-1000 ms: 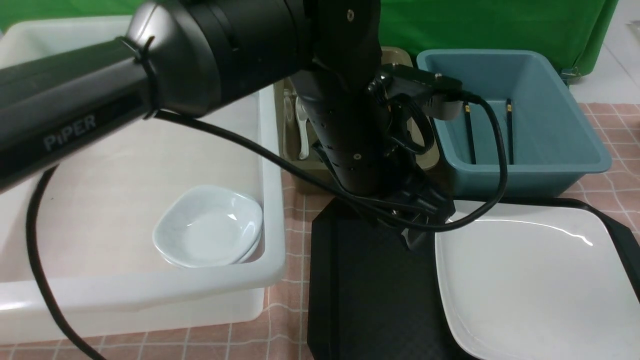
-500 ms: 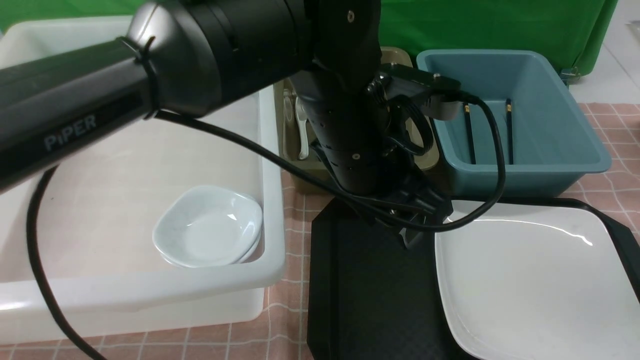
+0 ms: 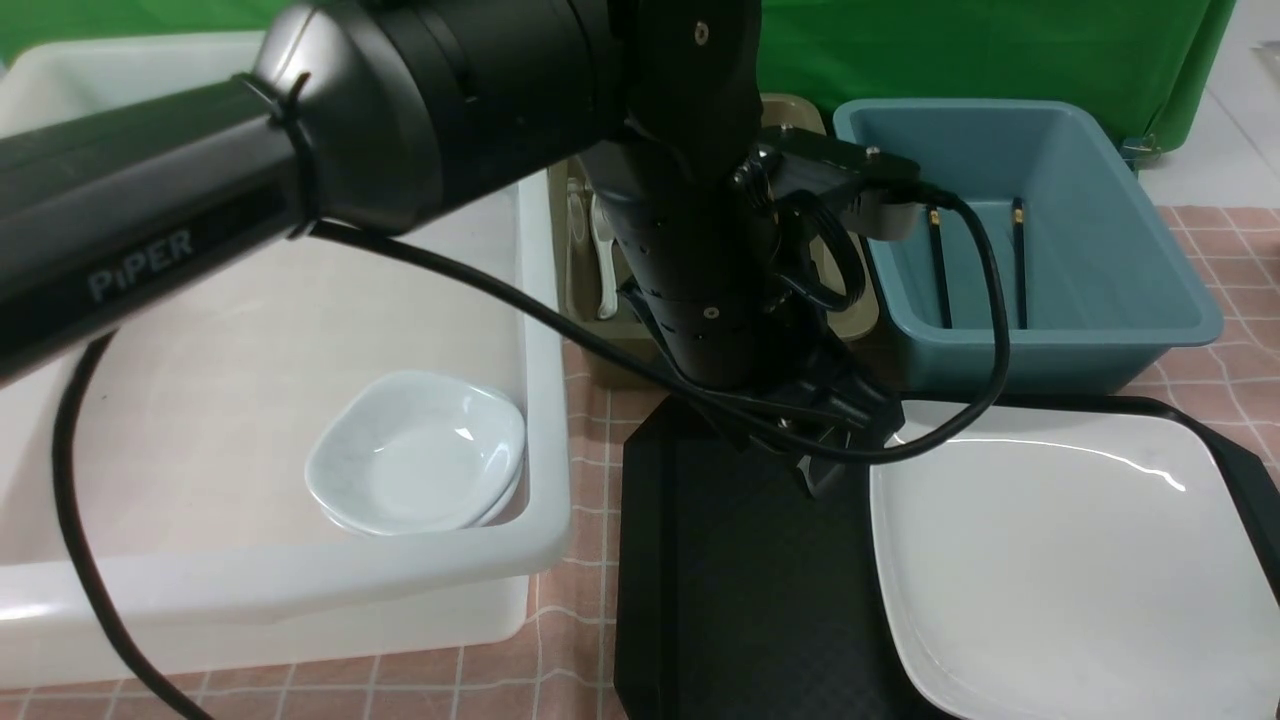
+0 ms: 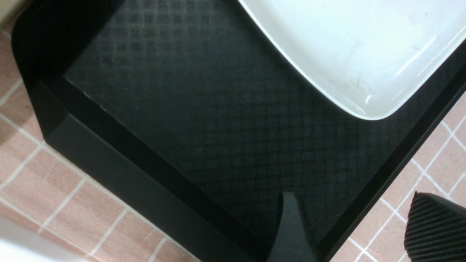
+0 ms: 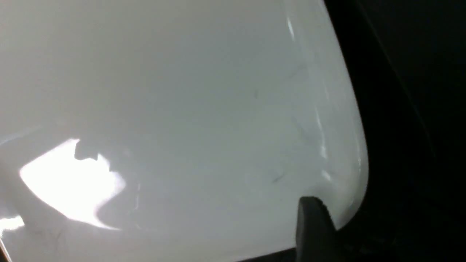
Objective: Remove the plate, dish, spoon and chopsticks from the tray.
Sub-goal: Use the right arm to grab a plate from the dinner plate
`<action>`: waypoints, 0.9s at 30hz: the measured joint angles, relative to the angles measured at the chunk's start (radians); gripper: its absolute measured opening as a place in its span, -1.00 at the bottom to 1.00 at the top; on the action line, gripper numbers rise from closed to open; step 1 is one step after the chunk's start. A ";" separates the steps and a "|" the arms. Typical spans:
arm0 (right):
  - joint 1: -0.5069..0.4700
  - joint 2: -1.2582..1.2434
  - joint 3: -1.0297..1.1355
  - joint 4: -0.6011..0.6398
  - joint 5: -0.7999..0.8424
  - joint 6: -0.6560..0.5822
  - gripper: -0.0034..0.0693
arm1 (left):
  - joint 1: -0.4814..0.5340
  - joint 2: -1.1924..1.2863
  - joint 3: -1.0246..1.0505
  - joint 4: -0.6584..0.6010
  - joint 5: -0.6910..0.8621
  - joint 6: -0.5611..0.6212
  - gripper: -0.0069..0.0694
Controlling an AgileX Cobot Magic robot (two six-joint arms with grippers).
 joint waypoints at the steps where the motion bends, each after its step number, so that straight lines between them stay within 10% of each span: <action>1: 0.000 0.012 0.000 0.000 -0.006 0.000 0.12 | 0.000 0.000 0.000 0.000 0.000 0.000 0.19; 27: 0.133 0.057 0.000 0.103 -0.226 -0.109 0.13 | 0.000 0.000 0.000 -0.005 0.000 -0.001 0.19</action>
